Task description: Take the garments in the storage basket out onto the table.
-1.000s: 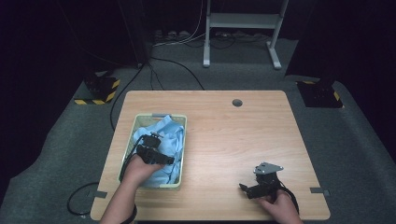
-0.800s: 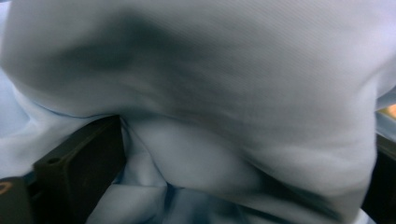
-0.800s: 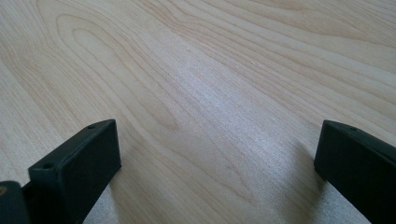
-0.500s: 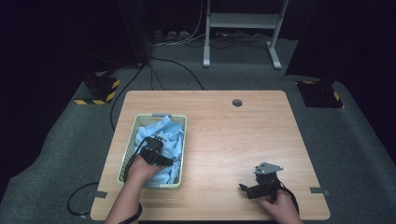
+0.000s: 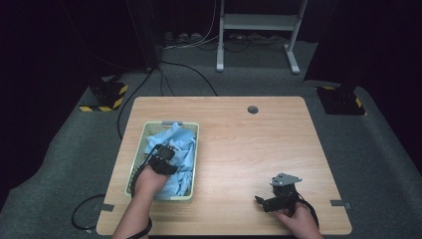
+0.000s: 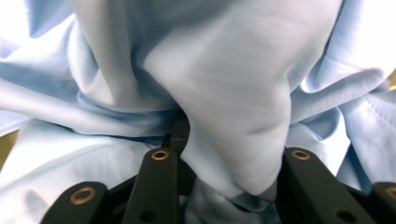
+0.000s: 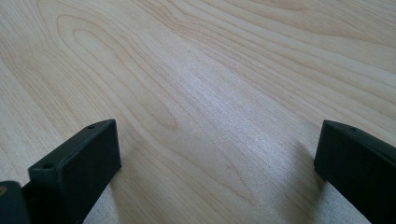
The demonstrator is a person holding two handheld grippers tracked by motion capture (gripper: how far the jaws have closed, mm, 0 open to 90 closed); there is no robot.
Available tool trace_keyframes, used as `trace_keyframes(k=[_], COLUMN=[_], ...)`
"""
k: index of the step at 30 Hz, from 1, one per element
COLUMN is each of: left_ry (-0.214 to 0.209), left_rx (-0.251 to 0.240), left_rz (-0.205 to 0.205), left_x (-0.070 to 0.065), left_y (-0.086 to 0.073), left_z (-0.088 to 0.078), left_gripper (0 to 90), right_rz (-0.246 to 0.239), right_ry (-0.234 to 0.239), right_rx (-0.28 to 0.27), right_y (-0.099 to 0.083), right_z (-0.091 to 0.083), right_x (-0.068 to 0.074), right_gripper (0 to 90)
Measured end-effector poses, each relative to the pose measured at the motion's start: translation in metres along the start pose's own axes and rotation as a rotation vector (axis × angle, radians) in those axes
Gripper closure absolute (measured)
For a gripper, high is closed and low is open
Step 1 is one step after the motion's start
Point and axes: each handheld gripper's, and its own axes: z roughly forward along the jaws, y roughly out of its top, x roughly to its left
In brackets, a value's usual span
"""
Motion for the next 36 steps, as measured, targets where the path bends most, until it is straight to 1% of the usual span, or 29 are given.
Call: trace_keyframes(k=[1,3,4,6,7,8,11,12,13,14,15,16,17,18,19,21,22,24,25,26,30,31,32,33,34,35,36], left_ry=[0.000,-0.003,-0.005,0.002,0.002,0.009,0.023,0.027,0.027,0.033,0.029,0.029,0.014,0.015,0.015,0.034,0.034,0.052,0.052,0.063,0.094,0.094,0.102,0.106,0.106,0.113,0.113], left_rx=[0.000,-0.057,-0.104,-0.178,-0.178,-0.235,-0.324,-0.363,-0.363,-0.410,-0.451,-0.451,-0.505,-0.539,-0.539,-0.615,-0.615,-0.673,-0.673,-0.706,-0.776,-0.776,-0.801,-0.812,-0.812,-0.831,-0.831], left_rz=[0.000,-0.011,-0.009,-0.022,-0.022,-0.016,-0.008,-0.001,-0.001,-0.003,-0.006,-0.006,-0.014,-0.008,-0.008,0.001,0.001,0.008,0.008,0.014,0.024,0.024,0.023,0.026,0.026,0.028,0.028], left_x=[0.000,0.001,0.002,0.003,0.003,0.002,-0.002,-0.003,-0.003,-0.005,-0.006,-0.006,-0.007,-0.008,-0.008,-0.012,-0.012,-0.015,-0.015,-0.017,-0.022,-0.022,-0.023,-0.024,-0.024,-0.026,-0.026], left_y=[0.000,-0.004,-0.008,-0.014,-0.014,-0.019,-0.026,-0.029,-0.029,-0.033,-0.037,-0.037,-0.041,-0.044,-0.044,-0.049,-0.049,-0.052,-0.052,-0.053,-0.056,-0.056,-0.056,-0.056,-0.056,-0.055,-0.055], left_z=[0.000,-0.007,-0.015,-0.026,-0.026,-0.035,-0.050,-0.055,-0.055,-0.061,-0.066,-0.066,-0.072,-0.077,-0.077,-0.090,-0.090,-0.100,-0.100,-0.106,-0.119,-0.119,-0.123,-0.126,-0.126,-0.131,-0.131], left_gripper=[70.4,70.5,70.6,70.6,70.6,70.6,70.5,70.5,70.5,70.5,70.5,70.5,70.5,70.5,70.5,70.5,70.5,70.4,70.4,70.4,70.4,70.4,70.4,70.4,70.4,70.4,70.4], right_rz=[0.001,0.002,0.003,0.003,0.002,0.002,-0.002,-0.003,-0.003,-0.003,-0.003,-0.003,-0.003,-0.003,-0.003,-0.003,-0.003,-0.003,-0.003,-0.003,-0.003,-0.003,-0.003,-0.003,-0.003,-0.003,-0.003], right_ry=[0.001,0.002,0.003,0.002,0.002,0.001,-0.001,-0.002,-0.002,-0.002,-0.002,-0.002,-0.002,-0.002,-0.002,-0.002,-0.002,-0.002,-0.002,-0.002,-0.002,-0.002,-0.002,-0.002,-0.002,-0.002,-0.002], right_rx=[0.000,-0.001,-0.002,-0.001,-0.001,-0.001,0.001,0.002,0.002,0.002,0.002,0.002,0.002,0.002,0.002,0.002,0.002,0.002,0.002,0.002,0.002,0.002,0.002,0.002,0.002,0.002,0.002], right_y=[0.000,0.000,0.000,0.000,0.000,0.000,0.000,0.000,0.000,0.000,0.000,0.000,0.000,0.000,0.000,0.000,0.000,0.000,0.000,0.000,0.000,0.000,0.000,0.000,0.000,0.000,0.000], right_z=[0.000,0.000,0.000,0.000,0.000,0.000,0.000,0.000,0.000,0.000,0.000,0.000,0.000,0.000,0.000,0.000,0.000,0.000,0.000,0.000,0.000,0.000,0.000,0.000,0.000,0.000,0.000], right_x=[0.000,0.000,0.000,0.000,0.000,0.000,0.000,0.000,0.000,0.000,0.000,0.000,0.000,0.000,0.000,0.000,0.000,0.000,0.000,0.000,0.000,0.000,0.000,0.000,0.000,0.000,0.000], right_gripper=[0.1,0.1,0.1,0.1,0.1,0.1,0.1,0.1,0.1,0.1,0.1,0.1,0.1,0.1,0.1,0.1,0.1,0.1,0.1,0.1,0.1,0.1,0.1,0.0,0.1,0.1,0.1])
